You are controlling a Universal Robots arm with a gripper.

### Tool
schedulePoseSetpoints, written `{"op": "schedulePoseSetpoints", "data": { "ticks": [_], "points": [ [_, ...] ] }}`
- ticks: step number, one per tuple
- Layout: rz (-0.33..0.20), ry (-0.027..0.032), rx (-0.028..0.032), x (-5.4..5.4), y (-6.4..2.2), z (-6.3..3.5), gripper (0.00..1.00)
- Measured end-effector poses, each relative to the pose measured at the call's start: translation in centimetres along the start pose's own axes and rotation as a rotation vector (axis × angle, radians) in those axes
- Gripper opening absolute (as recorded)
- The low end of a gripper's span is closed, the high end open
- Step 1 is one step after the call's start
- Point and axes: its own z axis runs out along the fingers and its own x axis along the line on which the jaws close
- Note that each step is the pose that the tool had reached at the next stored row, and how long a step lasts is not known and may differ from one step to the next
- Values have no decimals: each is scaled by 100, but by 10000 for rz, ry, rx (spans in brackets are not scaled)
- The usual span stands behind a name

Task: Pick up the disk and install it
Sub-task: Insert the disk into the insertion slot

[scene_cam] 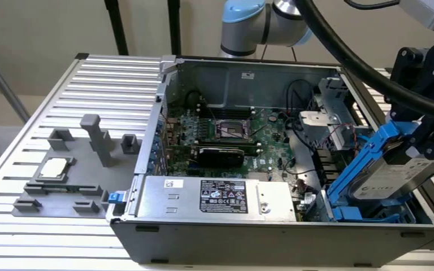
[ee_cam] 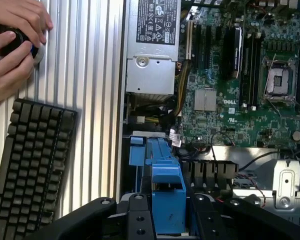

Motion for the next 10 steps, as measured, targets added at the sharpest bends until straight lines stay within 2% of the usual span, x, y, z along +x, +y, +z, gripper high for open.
{"op": "schedulePoseSetpoints", "data": {
  "ticks": [10],
  "points": [
    [-37,-3,-1,-10,-7,101,0]
  ]
}}
